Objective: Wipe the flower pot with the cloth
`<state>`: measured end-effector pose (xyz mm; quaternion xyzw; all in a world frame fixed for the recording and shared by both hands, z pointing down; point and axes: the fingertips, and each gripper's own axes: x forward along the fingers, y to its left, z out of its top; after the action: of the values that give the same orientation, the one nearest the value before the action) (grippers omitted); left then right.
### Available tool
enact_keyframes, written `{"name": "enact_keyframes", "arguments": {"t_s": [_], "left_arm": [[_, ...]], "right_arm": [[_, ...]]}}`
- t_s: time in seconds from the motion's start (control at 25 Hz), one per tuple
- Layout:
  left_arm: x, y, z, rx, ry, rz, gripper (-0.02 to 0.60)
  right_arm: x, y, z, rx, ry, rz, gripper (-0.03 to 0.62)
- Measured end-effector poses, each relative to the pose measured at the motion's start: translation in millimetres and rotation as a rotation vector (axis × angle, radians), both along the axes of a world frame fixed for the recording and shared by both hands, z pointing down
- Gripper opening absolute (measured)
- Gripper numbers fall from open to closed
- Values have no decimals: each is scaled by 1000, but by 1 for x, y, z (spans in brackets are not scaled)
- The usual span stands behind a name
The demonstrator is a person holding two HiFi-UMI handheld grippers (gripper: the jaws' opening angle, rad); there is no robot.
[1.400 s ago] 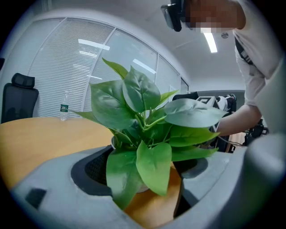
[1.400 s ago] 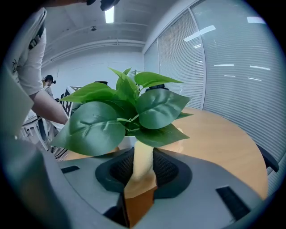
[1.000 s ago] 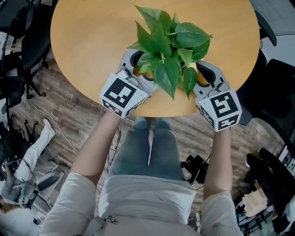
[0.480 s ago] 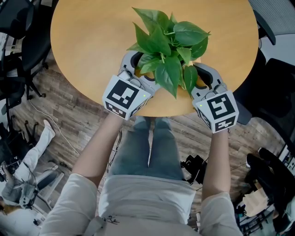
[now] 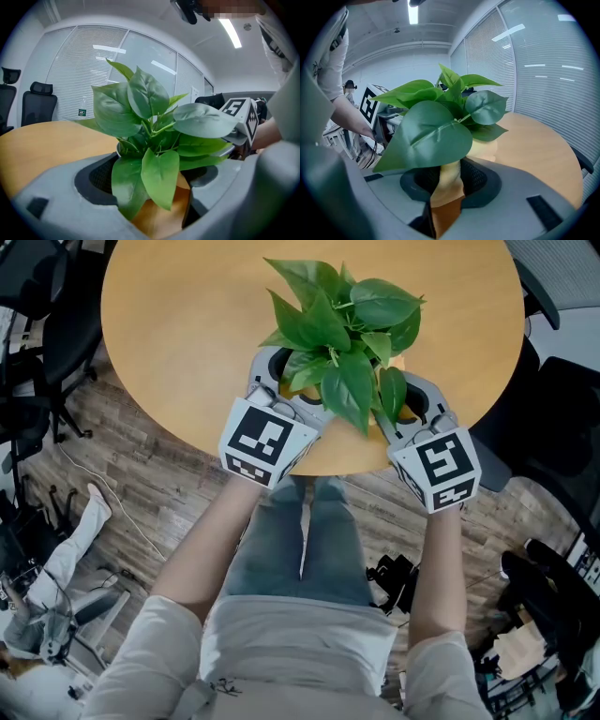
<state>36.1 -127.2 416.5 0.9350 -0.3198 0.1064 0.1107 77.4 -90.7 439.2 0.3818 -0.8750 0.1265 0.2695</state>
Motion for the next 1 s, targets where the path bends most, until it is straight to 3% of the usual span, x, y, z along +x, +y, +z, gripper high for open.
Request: {"name": "enact_keyframes", "arguments": {"t_s": [1.0], "left_arm": [[1, -1, 2, -22, 0, -149, 430]], "right_arm": [[-16, 12, 3, -14, -45, -14, 100]]}}
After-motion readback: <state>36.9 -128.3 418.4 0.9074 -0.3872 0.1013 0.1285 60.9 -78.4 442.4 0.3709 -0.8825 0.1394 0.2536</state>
